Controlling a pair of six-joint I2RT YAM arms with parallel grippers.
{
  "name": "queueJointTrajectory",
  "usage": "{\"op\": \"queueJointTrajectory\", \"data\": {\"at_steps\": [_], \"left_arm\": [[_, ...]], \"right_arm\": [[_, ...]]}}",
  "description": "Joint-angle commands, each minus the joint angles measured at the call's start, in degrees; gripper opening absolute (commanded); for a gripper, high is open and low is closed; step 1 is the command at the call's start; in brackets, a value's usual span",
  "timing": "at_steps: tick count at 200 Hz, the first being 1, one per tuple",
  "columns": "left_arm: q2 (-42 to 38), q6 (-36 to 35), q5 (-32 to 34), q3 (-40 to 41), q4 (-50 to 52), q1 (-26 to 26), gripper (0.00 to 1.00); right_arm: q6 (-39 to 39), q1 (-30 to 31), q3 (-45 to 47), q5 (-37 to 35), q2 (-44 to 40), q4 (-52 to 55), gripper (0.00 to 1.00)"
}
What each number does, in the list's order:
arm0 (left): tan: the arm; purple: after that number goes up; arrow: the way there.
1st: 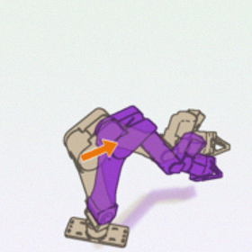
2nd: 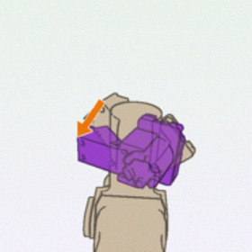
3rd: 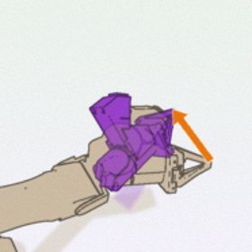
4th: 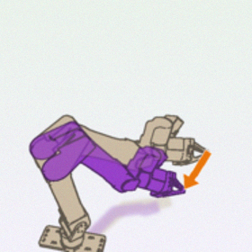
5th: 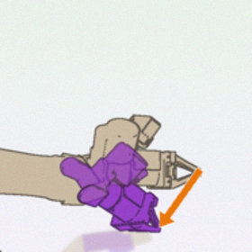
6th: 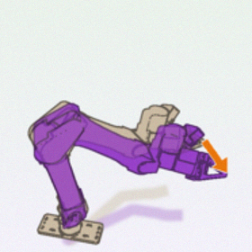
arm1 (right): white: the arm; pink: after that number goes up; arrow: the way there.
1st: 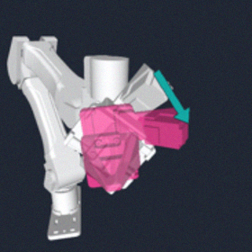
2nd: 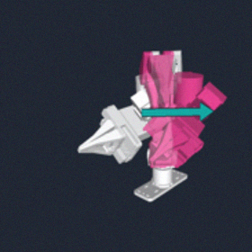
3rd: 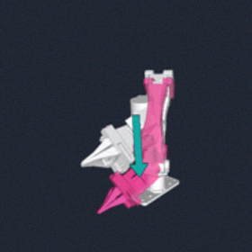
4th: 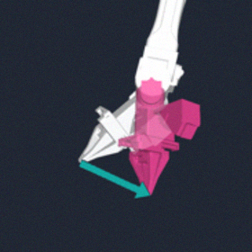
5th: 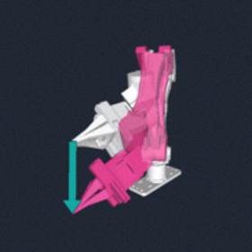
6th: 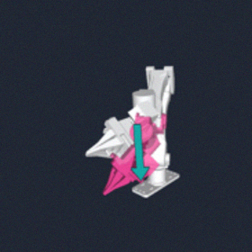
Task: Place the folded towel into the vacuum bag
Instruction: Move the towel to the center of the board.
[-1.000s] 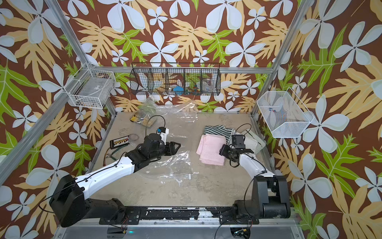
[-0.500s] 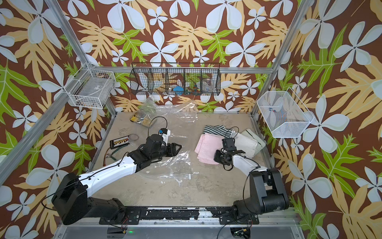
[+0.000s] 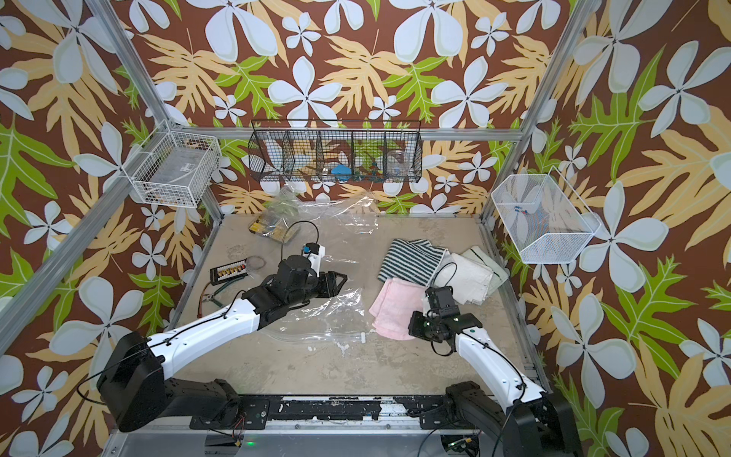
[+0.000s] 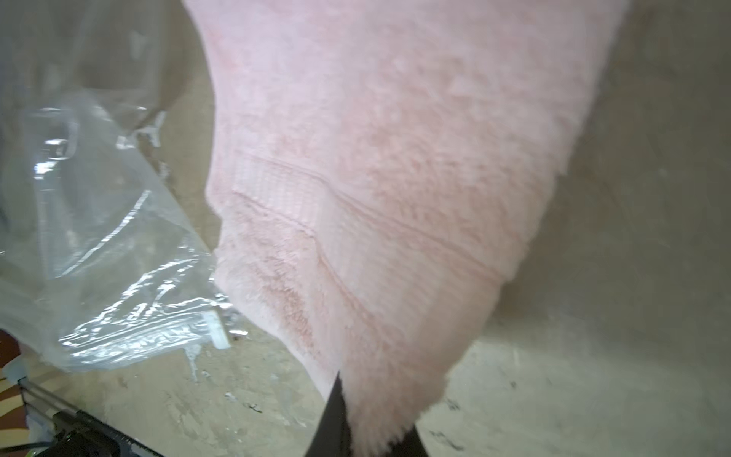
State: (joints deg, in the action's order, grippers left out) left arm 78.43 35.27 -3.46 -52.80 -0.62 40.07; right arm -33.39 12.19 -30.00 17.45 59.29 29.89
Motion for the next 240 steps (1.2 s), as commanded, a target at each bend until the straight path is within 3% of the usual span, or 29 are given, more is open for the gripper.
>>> {"op": "queueJointTrajectory", "data": {"at_steps": [1, 15, 31, 59, 84, 124, 151, 164, 172, 194, 205, 226, 240], "left_arm": [[0.23, -0.54, -0.43, -0.2, -1.11, 0.0, 0.59], [0.32, -0.19, -0.97, -0.11, -1.31, 0.09, 0.59], [0.14, -0.12, -1.11, -0.12, -1.31, 0.18, 0.59], [-0.39, -0.3, -1.1, 0.6, -1.39, 0.18, 0.59], [-0.13, 0.21, -1.02, 1.46, -1.75, 0.18, 0.59], [-2.08, 0.71, -1.5, 3.0, -2.01, 0.24, 0.59], [-2.83, 0.59, -1.61, 4.25, -2.26, 0.19, 0.59], [-2.98, 0.95, -2.13, 4.79, -2.67, 0.2, 0.59], [-3.23, 1.17, -2.48, 5.1, -2.8, 0.25, 0.59], [-4.57, 0.84, -2.36, 5.66, -2.42, 0.27, 0.59], [-5.35, 0.47, -2.01, 5.85, -2.03, 0.27, 0.59], [-5.85, 0.36, -2.57, 6.13, -1.92, 0.27, 0.59], [-5.45, 0.68, -3.04, 5.97, -2.18, 0.65, 0.59]], "right_arm": [[-4.29, -0.24, -0.54, -7.15, -1.6, 4.67, 0.3], [-5.51, -0.32, -2.3, -13.9, -1.23, 6.77, 0.54], [-6.64, 0.81, -4.27, -17.08, -0.68, 7.31, 0.62], [-8.68, 12.65, -11.94, -29.06, 3.79, 10.29, 0.67], [-10.3, 21.99, -17.55, -30.46, 13.09, 8.21, 0.69], [-12.99, 27.73, -24.28, -30.26, 27.48, 2.48, 0.71], [-13.98, 28.16, -24.5, -28.31, 33.91, -1.38, 0.73], [-13.87, 28.02, -23.22, -28.29, 36.22, -1.98, 0.7], [-13.28, 28.02, -21.71, -28.15, 36.85, -2.26, 0.62], [-11.46, 28.15, -15.7, -27.62, 32.14, -1.93, 0.3], [-10.03, 28.21, -12.49, -25.44, 27.61, -1.85, 0.19], [-7.81, 28.94, -9.03, -18.8, 21.08, 0.18, 0.13], [-7.92, 29.69, -7.96, -17.54, 18.5, 2.1, 0.18]]}}
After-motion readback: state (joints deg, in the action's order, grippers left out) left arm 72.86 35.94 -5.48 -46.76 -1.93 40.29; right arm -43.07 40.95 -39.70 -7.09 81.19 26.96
